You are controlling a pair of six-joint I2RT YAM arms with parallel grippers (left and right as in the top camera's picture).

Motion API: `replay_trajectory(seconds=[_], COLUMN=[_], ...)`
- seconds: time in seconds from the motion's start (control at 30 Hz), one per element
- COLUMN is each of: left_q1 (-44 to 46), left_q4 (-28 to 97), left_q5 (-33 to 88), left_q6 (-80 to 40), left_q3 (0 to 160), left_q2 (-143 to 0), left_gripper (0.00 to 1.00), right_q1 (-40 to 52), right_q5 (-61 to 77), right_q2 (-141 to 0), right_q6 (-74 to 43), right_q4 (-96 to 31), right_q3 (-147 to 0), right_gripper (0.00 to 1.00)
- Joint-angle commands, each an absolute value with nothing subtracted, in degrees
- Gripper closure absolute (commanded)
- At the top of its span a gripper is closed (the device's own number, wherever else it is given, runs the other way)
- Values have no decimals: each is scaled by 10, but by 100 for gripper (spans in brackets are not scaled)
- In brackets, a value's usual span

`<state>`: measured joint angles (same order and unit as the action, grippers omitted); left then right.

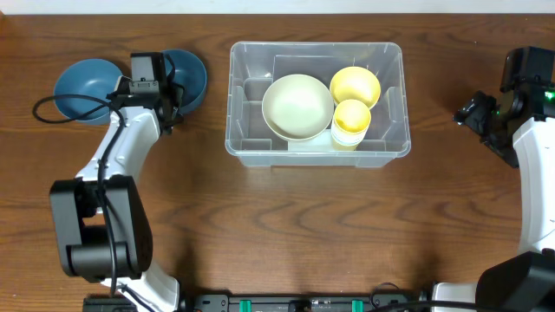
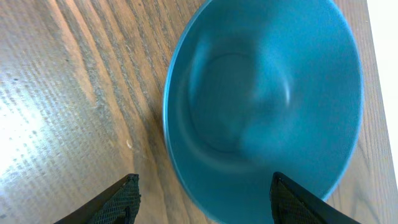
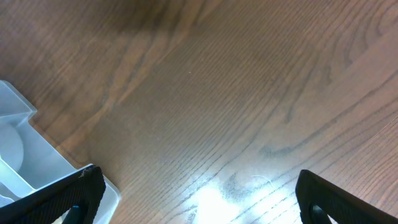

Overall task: Pack container
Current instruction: 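Lower the left gripper onto the right teal bowl and grasp its rim, then carry the teal bowl and place it into the cream bowl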

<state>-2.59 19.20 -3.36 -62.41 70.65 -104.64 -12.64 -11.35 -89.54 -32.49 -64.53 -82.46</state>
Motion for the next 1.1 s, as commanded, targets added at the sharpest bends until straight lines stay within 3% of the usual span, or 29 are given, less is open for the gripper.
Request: replay_trajectory(seconds=[0.0, 0.13, 0.23, 0.3, 0.33, 0.77, 1.07], left_q1=[-31, -32, -32, -32, -32, -32, -17], left_q4=[189, 177, 173, 172, 172, 168, 168], left_q5=[-34, -34, -34, -34, -32, 29, 102], left_q6=[-636, -642, -642, -642, -641, -507, -308], left_q3=[711, 711, 711, 711, 711, 712, 712], left_q2=[-1076, -1101, -1107, -1107, -1105, -995, -833], left_gripper=[33, 34, 61, 87, 94, 94, 94], right_q1=[-131, -131, -131, -131, -131, -131, -131], right_q5=[-118, -118, -118, -118, -118, -118, -118], right_q2=[-897, -897, -897, -897, -897, -897, -897], right_q6=[-332, -332, -332, -332, -332, -332, -332], right_q4=[-645, -645, -645, -645, -645, -645, -645], right_q3=[-831, -831, -831, -831, -831, -831, -831], right_gripper=[1, 1, 1, 1, 1, 1, 1])
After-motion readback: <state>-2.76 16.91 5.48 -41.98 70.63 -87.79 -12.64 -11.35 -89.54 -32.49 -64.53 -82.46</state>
